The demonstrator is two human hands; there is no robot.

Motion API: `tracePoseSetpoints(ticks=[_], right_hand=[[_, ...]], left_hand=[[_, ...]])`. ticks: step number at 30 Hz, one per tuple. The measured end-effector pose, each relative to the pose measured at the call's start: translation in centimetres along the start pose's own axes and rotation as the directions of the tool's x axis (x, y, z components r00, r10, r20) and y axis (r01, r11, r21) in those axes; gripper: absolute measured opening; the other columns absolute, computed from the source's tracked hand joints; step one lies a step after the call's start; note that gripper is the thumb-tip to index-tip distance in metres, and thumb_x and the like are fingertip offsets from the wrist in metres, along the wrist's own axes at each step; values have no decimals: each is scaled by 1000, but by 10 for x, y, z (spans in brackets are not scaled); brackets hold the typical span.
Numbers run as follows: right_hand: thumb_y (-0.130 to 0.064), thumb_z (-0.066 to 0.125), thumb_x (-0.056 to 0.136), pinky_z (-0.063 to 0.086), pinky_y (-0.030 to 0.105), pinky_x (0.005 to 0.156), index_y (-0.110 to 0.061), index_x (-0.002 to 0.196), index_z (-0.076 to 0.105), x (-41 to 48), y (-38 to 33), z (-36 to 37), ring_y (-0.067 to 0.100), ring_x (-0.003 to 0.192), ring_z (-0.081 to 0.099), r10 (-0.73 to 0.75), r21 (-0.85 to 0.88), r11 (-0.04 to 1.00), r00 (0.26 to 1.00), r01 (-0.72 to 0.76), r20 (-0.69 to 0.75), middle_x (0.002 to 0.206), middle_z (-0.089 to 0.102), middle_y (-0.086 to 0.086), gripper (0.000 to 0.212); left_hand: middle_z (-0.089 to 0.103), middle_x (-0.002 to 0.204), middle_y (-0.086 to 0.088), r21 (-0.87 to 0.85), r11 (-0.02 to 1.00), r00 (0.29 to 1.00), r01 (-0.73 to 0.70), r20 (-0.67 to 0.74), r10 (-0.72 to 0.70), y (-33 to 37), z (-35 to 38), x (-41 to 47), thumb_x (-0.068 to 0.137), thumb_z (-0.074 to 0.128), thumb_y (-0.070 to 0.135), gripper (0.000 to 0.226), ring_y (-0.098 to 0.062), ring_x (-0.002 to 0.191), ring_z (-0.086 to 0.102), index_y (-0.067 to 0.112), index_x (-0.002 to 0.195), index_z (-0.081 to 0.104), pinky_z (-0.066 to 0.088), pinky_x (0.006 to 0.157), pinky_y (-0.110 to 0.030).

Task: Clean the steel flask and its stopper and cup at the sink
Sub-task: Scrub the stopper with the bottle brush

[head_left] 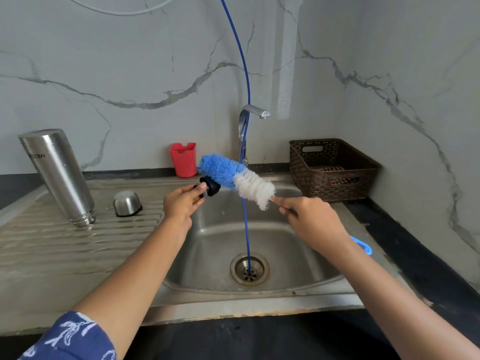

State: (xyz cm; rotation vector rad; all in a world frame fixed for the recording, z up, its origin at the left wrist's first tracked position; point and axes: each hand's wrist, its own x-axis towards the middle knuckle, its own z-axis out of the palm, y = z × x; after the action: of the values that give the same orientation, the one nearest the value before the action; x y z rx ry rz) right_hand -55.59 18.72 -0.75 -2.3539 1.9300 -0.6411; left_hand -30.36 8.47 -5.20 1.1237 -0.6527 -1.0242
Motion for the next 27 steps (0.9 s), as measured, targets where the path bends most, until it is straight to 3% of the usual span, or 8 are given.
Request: tracePoseSetpoints(ticks=[4, 8, 10, 14, 18, 22, 25, 27], right_hand=[[-31, 46, 98, 49, 33, 77, -46, 128, 54, -17, 15, -4, 25, 103, 61, 37, 21, 999, 999, -37, -10, 117, 67, -7, 35], [-32, 46, 97, 50, 36, 82, -48, 125, 56, -20, 21, 1, 27, 107, 59, 106, 88, 991, 994, -105, -6, 120, 66, -8, 33], [-30, 46, 98, 50, 35, 83, -46, 125, 56, -19, 20, 1, 26, 108, 59, 117, 125, 985, 993, -117, 2, 120, 66, -7, 33], [-31, 45, 98, 49, 35, 80, -47, 130, 51, -17, 2, 9, 27, 105, 60, 69, 103, 993, 997, -65, -44, 118, 67, -4, 35], [-30, 44, 99, 46, 34, 73, -47, 132, 49, -16, -4, 13, 29, 99, 60, 57, 90, 995, 995, -50, -76, 110, 69, -1, 37], [-32, 44, 99, 45, 33, 72, -49, 132, 48, -22, 3, 10, 28, 98, 61, 65, 72, 996, 995, -59, -71, 108, 69, -2, 37], [-29, 43, 99, 44, 34, 72, -49, 133, 46, -16, -9, 22, 27, 98, 60, 12, 62, 998, 995, -6, -98, 108, 68, -3, 40], [-28, 43, 99, 43, 33, 70, -48, 134, 45, -14, -9, 25, 25, 95, 61, -13, 46, 999, 994, 18, -110, 106, 67, -4, 41]], left_hand=[[65, 87, -7, -177, 973, 988, 151, -18, -156, 0, -7, 12, 81, 74, 10, 14, -14, 79, 63, 6, 83, 61, 56, 55, -17], [65, 87, -7, -201, 964, 984, 173, -13, -179, -5, -8, 12, 81, 74, 11, 15, -14, 79, 64, 5, 84, 61, 56, 83, -27], [65, 87, -6, -196, 969, 988, 149, -10, -154, -6, -6, 9, 81, 73, 8, 13, -13, 78, 64, 5, 84, 61, 56, 86, -30], [65, 92, -9, -253, 952, 985, 172, 53, -164, -4, 0, 4, 83, 71, 10, 13, -15, 82, 65, 4, 88, 61, 58, 62, -21], [69, 74, -11, -352, 910, 976, 219, 70, -208, 3, 6, 0, 86, 69, 16, 17, -14, 59, 69, 2, 88, 60, 56, 55, -18], [67, 80, -11, -409, 884, 973, 227, 54, -225, 1, 5, -2, 87, 67, 17, 17, -18, 75, 66, 2, 88, 59, 58, 68, -22], [70, 63, -6, -418, 874, 968, 247, 73, -238, -1, 13, -8, 87, 67, 16, 15, -17, 79, 64, 3, 88, 60, 54, 85, -25], [70, 67, -7, -437, 867, 969, 239, 50, -242, -1, 13, -9, 87, 68, 15, 15, -17, 80, 64, 2, 88, 59, 52, 87, -24]])
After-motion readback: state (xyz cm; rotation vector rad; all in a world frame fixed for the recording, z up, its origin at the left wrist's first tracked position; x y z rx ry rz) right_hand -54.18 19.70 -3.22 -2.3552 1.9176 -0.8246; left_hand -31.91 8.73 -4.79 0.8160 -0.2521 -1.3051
